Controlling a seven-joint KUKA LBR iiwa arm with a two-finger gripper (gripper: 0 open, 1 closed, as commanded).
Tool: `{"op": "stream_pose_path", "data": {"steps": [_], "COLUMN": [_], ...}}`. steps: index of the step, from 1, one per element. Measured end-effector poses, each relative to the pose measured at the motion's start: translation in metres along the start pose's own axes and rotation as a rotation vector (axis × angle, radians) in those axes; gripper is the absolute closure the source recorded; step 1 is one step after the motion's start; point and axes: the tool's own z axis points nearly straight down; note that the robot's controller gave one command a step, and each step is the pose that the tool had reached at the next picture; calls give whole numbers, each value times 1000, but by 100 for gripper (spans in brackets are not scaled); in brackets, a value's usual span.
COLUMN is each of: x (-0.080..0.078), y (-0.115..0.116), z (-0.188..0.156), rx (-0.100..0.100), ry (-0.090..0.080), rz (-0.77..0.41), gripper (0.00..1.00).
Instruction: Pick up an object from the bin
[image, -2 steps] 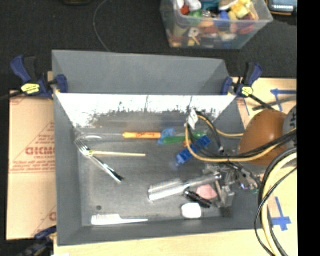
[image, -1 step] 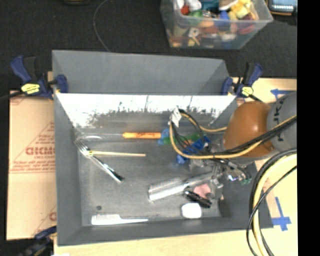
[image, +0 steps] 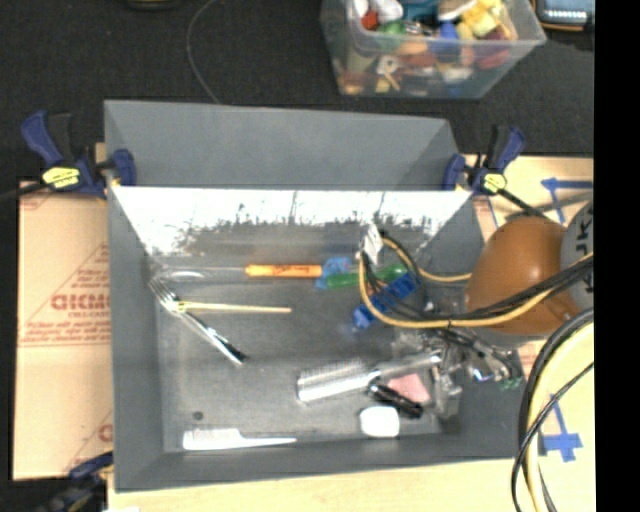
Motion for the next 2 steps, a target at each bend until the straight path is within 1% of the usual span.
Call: {"op": "stream_pose_path", "data": {"steps": [1, 2], "x": [-18, -18], "y": [40, 40], "z": [27, 27], "rx": [4, 4], "ry": [-8, -8], "rz": [-578, -578], "gripper": [100, 100]}}
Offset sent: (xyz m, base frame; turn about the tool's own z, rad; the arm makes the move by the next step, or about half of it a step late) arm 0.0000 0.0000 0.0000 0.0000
